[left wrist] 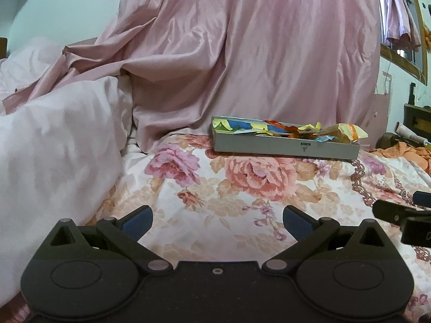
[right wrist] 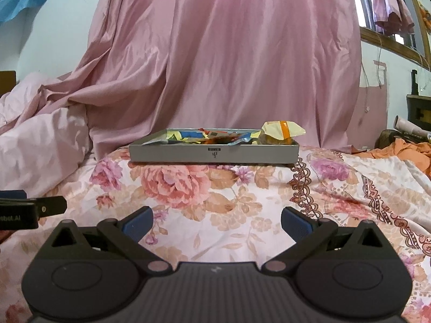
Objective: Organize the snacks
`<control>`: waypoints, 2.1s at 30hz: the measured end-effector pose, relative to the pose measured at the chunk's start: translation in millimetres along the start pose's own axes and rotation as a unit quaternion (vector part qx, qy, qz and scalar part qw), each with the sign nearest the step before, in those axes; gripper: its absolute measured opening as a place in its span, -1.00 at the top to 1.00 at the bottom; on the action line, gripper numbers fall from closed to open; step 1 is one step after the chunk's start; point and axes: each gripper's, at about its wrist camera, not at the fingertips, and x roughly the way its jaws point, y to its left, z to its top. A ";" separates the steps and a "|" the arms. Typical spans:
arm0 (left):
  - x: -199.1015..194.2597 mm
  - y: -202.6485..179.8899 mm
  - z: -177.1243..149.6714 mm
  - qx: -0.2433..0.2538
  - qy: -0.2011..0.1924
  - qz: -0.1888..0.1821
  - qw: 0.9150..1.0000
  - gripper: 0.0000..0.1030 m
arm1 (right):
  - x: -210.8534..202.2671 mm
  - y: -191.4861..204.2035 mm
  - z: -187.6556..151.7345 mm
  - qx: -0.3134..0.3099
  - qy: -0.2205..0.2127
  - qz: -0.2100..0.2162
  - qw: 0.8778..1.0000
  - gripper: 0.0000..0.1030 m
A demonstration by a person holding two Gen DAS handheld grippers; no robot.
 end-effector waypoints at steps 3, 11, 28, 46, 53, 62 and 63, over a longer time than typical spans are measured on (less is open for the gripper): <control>-0.1 -1.7 -1.1 0.003 0.001 -0.003 1.000 -0.99 | 1.0 2.1 -2.2 -0.006 0.003 0.001 1.000 -1.00; -0.9 -3.9 -1.9 0.010 0.004 -0.002 1.000 -0.99 | 0.1 3.9 -4.5 -0.008 0.006 0.002 1.000 -1.00; -0.7 -3.5 -2.7 0.013 0.004 -0.003 1.000 -0.99 | -0.8 3.4 -4.2 -0.009 0.005 0.002 1.000 -1.00; -0.9 -4.1 -2.8 0.013 0.004 -0.002 1.000 -0.99 | -0.5 4.0 -4.4 -0.009 0.005 0.002 1.000 -1.00; -1.0 -4.3 -2.7 0.013 0.004 -0.003 1.000 -0.99 | -0.3 4.6 -4.2 -0.009 0.006 0.002 1.000 -1.00; -0.9 -5.2 -3.6 0.015 0.005 -0.004 1.000 -0.99 | -0.2 4.6 -5.3 -0.010 0.007 0.003 1.000 -1.00; -1.0 -5.3 -3.6 0.015 0.005 -0.004 1.000 -0.99 | -0.6 4.5 -5.9 -0.010 0.007 0.003 1.000 -1.00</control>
